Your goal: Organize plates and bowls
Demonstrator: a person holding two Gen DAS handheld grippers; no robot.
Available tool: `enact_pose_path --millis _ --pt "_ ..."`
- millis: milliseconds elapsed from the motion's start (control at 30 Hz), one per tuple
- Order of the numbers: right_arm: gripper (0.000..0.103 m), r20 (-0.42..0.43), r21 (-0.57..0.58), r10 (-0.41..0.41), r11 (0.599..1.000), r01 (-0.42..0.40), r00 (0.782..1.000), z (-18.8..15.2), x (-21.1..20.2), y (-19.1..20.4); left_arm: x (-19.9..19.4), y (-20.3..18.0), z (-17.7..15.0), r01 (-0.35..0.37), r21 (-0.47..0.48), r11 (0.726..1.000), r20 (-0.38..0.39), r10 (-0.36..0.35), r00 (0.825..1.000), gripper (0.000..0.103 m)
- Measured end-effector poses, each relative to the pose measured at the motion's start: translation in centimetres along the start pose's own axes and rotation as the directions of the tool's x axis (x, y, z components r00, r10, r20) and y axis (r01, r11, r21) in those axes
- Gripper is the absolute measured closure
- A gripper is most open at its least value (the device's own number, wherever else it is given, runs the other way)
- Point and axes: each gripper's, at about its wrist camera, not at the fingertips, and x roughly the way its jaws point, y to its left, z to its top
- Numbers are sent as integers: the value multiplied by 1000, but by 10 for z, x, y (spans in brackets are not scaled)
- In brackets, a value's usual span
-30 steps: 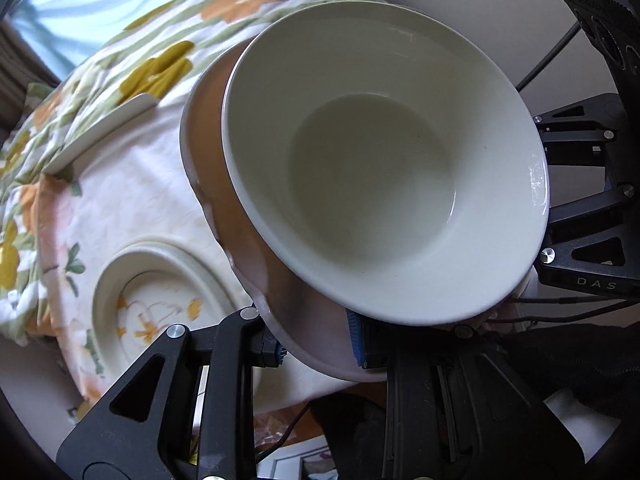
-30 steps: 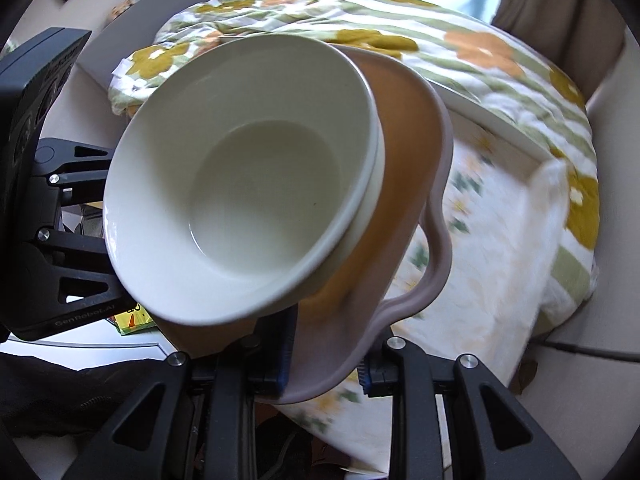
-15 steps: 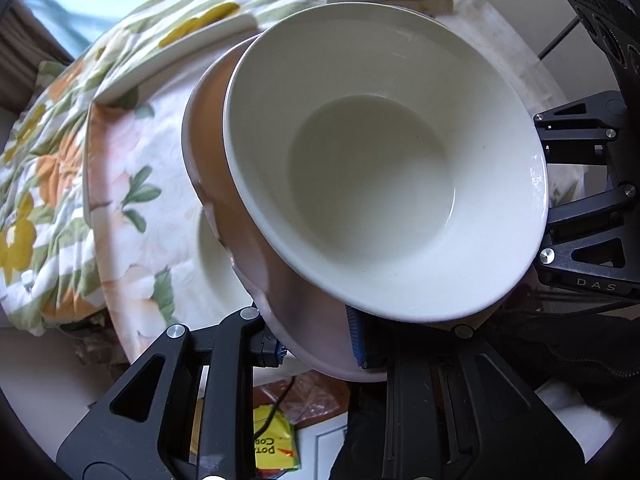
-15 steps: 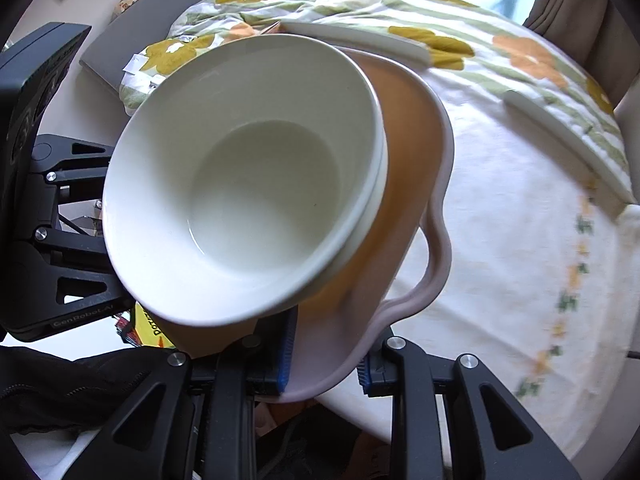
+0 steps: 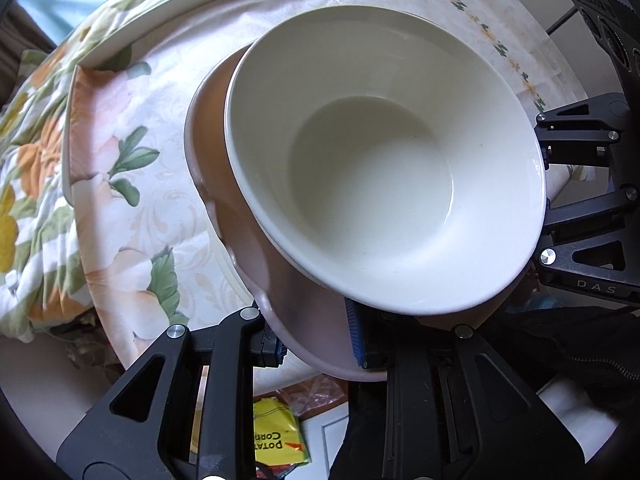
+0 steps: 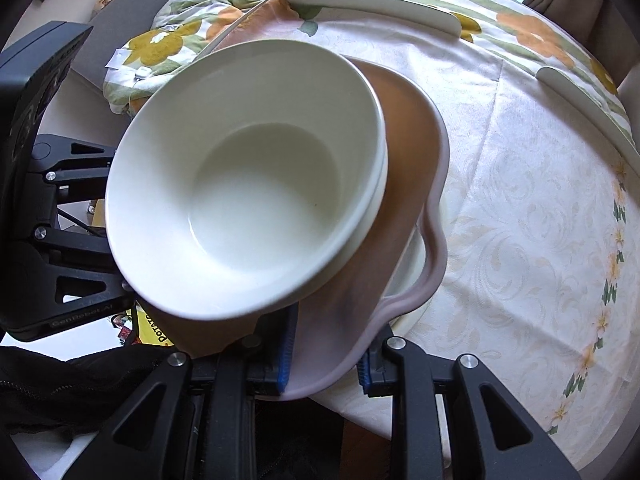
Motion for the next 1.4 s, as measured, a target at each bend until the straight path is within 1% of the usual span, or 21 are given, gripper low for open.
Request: enact_pose_path --millis 200,533,867,1067,1133,1167,1233,1267,1300,1333,1400 --pt "80 6 10 -2 1000 2 1000 0 5 0 8 4 0 19 -12 1000 -13 -19 1000 82" --pt "79 2 22 -5 1000 5 1000 0 6 -2 9 7 3 20 4 1000 -22 -20 1000 82" --pt "79 -26 24 -16 1000 17 1000 2 3 -2 14 3 10 53 -12 999 -95 -54 994 82" --pt "79 -47 35 -19 999 21 999 5 1 -3 6 7 10 56 -6 998 -111 -56 992 79" --pt "78 -51 34 -22 999 23 998 6 0 -2 4 7 9 63 -4 998 -111 -63 992 76" --pt "77 -55 33 -20 999 22 998 7 -1 -2 2 7 9 70 -3 998 -110 -70 991 71" --pt "74 -61 29 -15 999 17 998 7 -3 0 -2 5 9 75 8 997 -109 -73 991 58" --pt "70 -63 25 -14 1000 15 998 7 -5 1 -5 2 9 52 28 998 -102 -49 994 40" --pt "66 -64 20 -15 1000 17 998 7 -7 2 -9 2 8 35 40 999 -91 -31 995 33" --pt "56 -63 14 -23 1000 24 998 7 -10 4 -14 1 8 27 49 998 -71 -24 997 29" --pt "54 -58 11 -27 1000 28 998 5 -15 4 -17 3 8 36 46 998 -76 -33 997 29"
